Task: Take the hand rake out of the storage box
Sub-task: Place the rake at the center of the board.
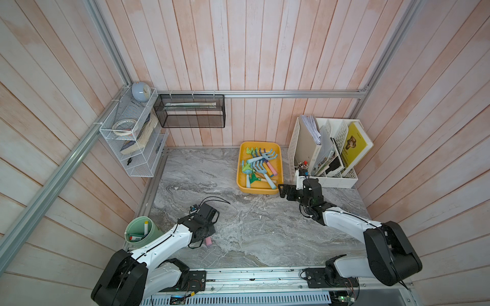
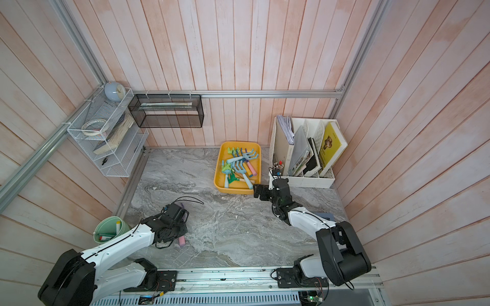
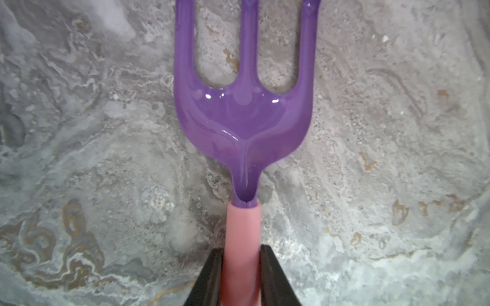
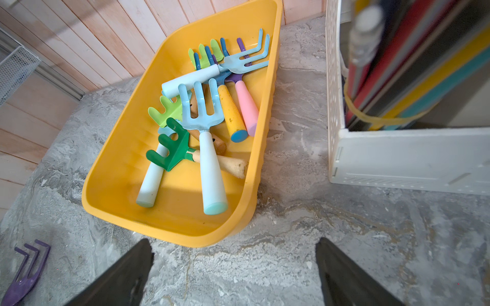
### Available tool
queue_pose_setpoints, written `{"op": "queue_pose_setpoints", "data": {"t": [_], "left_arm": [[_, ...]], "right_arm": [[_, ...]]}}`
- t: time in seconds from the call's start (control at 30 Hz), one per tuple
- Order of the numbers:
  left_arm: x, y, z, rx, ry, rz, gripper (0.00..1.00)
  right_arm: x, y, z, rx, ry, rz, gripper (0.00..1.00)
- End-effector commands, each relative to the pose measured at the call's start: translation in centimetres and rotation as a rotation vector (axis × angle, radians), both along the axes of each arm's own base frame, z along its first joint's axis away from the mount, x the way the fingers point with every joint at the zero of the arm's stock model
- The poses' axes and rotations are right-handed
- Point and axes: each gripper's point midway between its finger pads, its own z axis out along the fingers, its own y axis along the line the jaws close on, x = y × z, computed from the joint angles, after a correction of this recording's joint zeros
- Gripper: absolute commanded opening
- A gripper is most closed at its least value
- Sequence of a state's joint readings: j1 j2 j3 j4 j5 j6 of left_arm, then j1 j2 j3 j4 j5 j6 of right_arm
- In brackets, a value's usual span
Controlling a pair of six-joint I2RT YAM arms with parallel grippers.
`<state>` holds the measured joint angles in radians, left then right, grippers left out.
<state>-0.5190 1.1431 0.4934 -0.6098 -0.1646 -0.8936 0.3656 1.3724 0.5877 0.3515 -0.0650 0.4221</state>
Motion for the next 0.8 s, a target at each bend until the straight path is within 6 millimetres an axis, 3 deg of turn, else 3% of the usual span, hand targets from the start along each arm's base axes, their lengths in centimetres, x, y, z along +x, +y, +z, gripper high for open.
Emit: {"op": "queue_pose_setpoints", "data": {"t": [0.0,0.3,0.43,0.6,0.77], "left_arm": [[-1.6,0.9,-1.0,0.027,0.067,0.024,0.37],[-3.4,0.2,-0.5,0.011,0.07,0.056,0.55],[-4.4,0.6,-0.6,0.027,0.092,0.09,0.55],[-5.4,1.1,-0.2,0.0,0.061,0.159,0.43],[-6.5,2.6,-0.2,0.073,0.101,0.207,0.41]], "right_arm": [[0.1,-0.7,0.2,0.003,-0.011,-0.028,0.98],[0.3,-0.6,0.0,0.008,-0.003,-0.023,0.98],[0.3,-0.4,-0.1,0.014,0.001,-0.017,0.98],[0.3,-0.3,-0.2,0.02,0.003,-0.013,0.98],[0.3,0.2,-0.5,0.034,0.014,0.005,0.98]]}}
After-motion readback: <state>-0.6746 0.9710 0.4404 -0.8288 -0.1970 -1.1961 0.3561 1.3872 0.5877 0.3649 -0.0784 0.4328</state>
